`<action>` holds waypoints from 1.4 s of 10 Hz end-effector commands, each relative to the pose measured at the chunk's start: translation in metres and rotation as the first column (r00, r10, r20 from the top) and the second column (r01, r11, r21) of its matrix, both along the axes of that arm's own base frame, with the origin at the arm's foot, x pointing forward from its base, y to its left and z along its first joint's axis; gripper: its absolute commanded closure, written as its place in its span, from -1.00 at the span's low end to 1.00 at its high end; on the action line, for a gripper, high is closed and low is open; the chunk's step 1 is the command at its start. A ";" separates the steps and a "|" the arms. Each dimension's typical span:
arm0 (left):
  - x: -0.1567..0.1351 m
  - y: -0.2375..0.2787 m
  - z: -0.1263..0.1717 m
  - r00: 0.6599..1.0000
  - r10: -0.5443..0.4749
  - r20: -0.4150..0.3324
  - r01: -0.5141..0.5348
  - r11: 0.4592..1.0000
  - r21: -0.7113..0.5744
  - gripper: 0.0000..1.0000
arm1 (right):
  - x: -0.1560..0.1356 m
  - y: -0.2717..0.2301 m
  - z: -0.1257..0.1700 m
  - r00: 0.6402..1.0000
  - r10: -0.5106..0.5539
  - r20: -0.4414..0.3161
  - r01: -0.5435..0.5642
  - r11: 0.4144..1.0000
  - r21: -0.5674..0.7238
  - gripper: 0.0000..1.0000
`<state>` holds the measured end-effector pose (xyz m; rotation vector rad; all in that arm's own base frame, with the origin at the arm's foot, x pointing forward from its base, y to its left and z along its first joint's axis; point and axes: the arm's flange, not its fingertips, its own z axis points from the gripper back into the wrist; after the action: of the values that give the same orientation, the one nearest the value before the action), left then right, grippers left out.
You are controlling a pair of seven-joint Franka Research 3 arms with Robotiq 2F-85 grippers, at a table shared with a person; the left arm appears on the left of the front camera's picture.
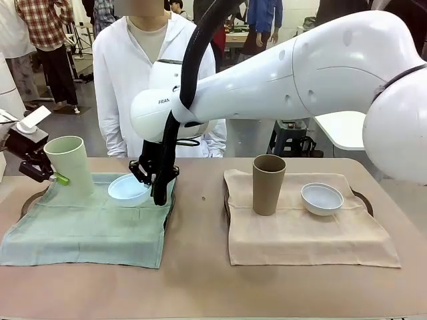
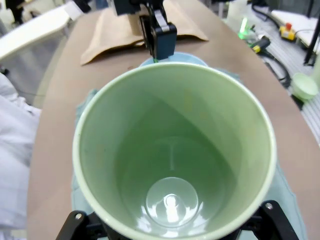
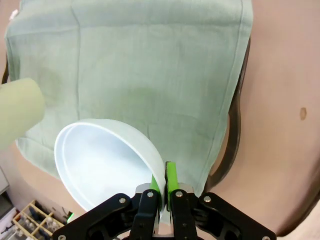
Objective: Set up a tray with a mat and arrange the tableware.
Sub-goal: Place the Picnic Bowl and Reusable plastic cup back onto the Handle tray in front of the human's position.
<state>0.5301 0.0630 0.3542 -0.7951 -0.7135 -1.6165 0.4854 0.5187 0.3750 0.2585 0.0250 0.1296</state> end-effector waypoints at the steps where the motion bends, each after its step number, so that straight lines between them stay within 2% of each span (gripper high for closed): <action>1: -0.001 -0.009 -0.007 0.998 0.009 0.054 -0.007 1.000 -0.030 -0.68 | 0.006 -0.001 -0.005 1.000 0.008 0.026 -0.009 0.999 0.039 0.91; 11: 0.002 -0.016 -0.050 0.998 -0.041 0.036 0.041 0.999 0.018 -0.68 | 0.027 -0.010 -0.048 1.000 0.000 0.025 0.000 1.000 0.001 0.91; 12: 0.003 -0.016 -0.050 0.998 -0.049 0.040 0.048 0.998 0.028 -0.68 | 0.027 -0.010 -0.049 1.000 0.001 0.029 -0.001 1.000 -0.001 0.44; 13: 0.002 -0.016 -0.051 0.998 -0.050 0.037 0.049 0.998 0.030 -1.00 | 0.027 -0.011 -0.050 1.000 0.001 0.028 -0.001 1.000 -0.003 0.06; 14: 0.001 -0.015 -0.051 0.998 -0.052 0.034 0.050 0.998 0.032 -1.00 | 0.026 -0.011 -0.049 0.999 0.001 0.033 -0.001 1.000 -0.008 -0.74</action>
<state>0.5323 0.0476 0.3071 -0.7969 -0.7020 -1.6462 0.5105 0.5080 0.3275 0.2452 0.0154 0.1180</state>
